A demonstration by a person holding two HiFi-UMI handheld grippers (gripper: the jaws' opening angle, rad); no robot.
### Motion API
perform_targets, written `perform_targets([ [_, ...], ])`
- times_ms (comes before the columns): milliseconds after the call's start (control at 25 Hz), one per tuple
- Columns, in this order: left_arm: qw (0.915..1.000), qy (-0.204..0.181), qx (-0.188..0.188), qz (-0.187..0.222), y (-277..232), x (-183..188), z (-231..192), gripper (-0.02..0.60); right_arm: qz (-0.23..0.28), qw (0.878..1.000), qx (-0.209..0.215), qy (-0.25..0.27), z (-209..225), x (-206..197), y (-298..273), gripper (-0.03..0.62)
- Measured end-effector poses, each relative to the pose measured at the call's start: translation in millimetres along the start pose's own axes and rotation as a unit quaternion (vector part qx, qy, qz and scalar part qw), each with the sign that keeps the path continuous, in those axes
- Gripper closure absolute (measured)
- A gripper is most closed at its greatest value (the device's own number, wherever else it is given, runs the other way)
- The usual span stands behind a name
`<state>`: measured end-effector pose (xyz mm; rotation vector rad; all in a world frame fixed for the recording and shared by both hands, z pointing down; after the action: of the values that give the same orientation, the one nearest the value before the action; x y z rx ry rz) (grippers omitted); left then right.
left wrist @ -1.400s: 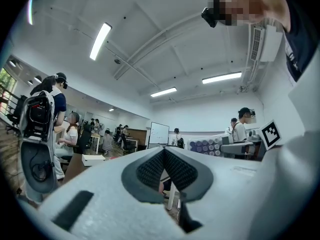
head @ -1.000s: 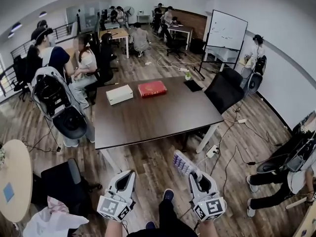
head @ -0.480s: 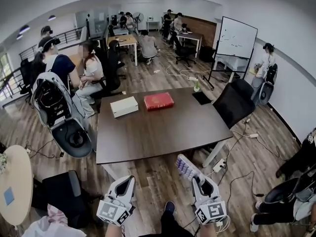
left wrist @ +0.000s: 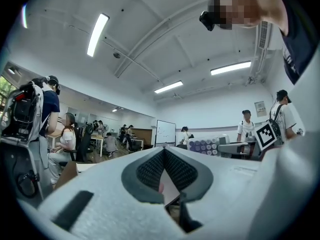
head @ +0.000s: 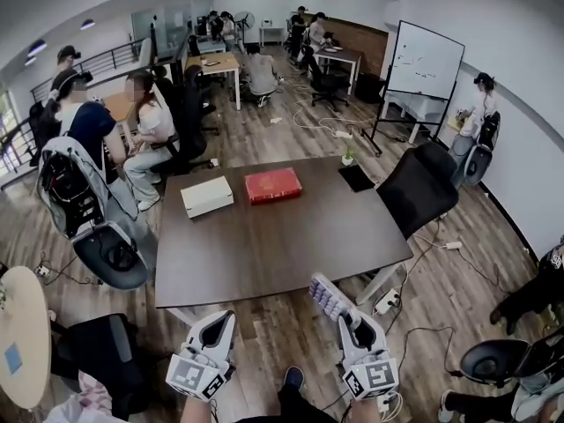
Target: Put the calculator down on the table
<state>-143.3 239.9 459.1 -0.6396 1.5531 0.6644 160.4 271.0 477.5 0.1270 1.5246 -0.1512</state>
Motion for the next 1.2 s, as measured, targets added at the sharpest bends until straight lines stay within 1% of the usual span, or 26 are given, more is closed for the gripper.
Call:
perform_targets([
  [320,0.9996,-0.012,0.025,0.01,-75,12,-23,0.586,0.009,1.0,0.02,-0.006,56,8,-74,0.479],
  [440,0.9993,-0.014,0.034,0.009,-91,11,-29,0.586,0.006,0.999,0.03,-0.009,66,3,-95,0.479],
  [560,0.999,-0.018,0.039,0.01,-97,9,-33,0.586,0.004,0.999,0.037,-0.012,72,0,-116,0.478],
  [640,0.9986,-0.015,0.05,0.011,-99,7,-39,0.586,0.001,0.999,0.042,-0.012,74,0,-130,0.477],
  [760,0.9977,-0.01,0.066,0.01,-102,3,-53,0.586,-0.004,0.998,0.054,-0.008,73,-1,-150,0.479],
  [880,0.9971,-0.01,0.075,0.009,-109,1,-72,0.586,-0.006,0.998,0.064,-0.003,69,-2,-172,0.479],
  [1200,0.9977,-0.012,0.065,0.018,-154,0,-138,0.586,0.0,0.998,0.058,0.005,69,-1,-234,0.479],
])
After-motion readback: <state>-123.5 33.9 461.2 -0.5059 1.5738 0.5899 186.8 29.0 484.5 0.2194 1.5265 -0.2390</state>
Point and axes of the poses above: the fingertips, and each gripper's own axes: y backward along the fingers, z to its right, x out of its top, the point moved 7 cm from there along y, backward along the fingers, and after that the axes turned 8 degrees about -x, right-handed, at the moved point
